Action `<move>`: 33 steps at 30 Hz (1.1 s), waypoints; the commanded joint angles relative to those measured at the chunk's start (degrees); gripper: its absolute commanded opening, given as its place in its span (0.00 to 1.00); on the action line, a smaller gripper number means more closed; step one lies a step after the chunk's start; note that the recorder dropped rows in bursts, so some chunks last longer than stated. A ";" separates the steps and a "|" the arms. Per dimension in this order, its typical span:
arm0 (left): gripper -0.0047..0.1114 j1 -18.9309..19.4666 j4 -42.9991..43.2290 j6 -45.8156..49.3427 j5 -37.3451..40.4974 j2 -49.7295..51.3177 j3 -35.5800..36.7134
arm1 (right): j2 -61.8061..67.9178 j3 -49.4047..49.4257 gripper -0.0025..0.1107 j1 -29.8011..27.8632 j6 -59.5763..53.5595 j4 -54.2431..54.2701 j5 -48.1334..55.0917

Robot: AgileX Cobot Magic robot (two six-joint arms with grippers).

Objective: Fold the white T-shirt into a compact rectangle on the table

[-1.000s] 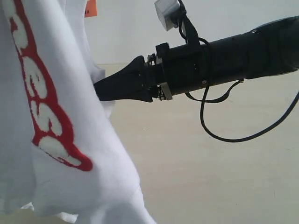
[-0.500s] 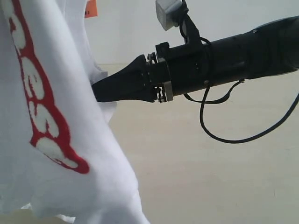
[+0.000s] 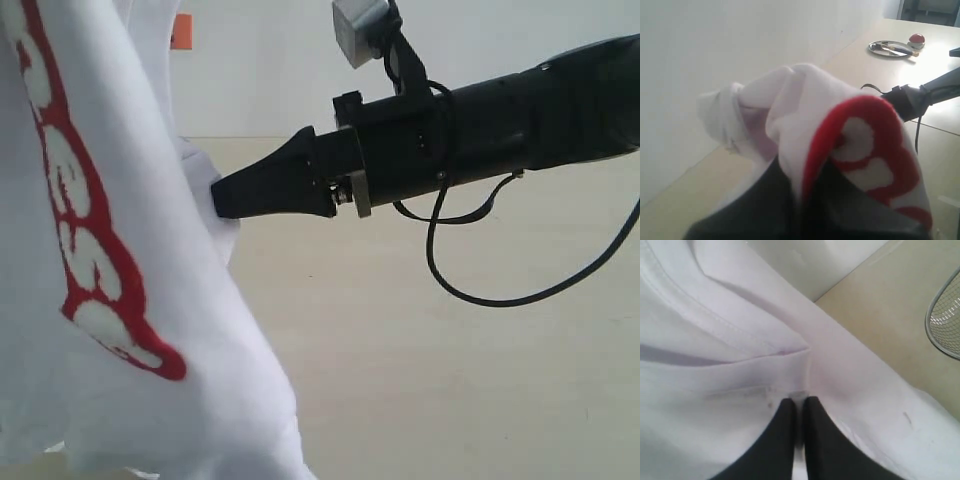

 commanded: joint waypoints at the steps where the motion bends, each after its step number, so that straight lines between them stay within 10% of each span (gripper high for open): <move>1: 0.08 -0.12 -0.07 -0.85 -0.34 -0.37 0.13 | -0.28 0.11 0.02 -0.01 -0.25 0.18 0.68; 33: 0.08 -0.12 7.73 -1.80 0.44 -0.37 0.13 | -17.33 -4.60 0.02 -12.53 11.56 -5.32 0.68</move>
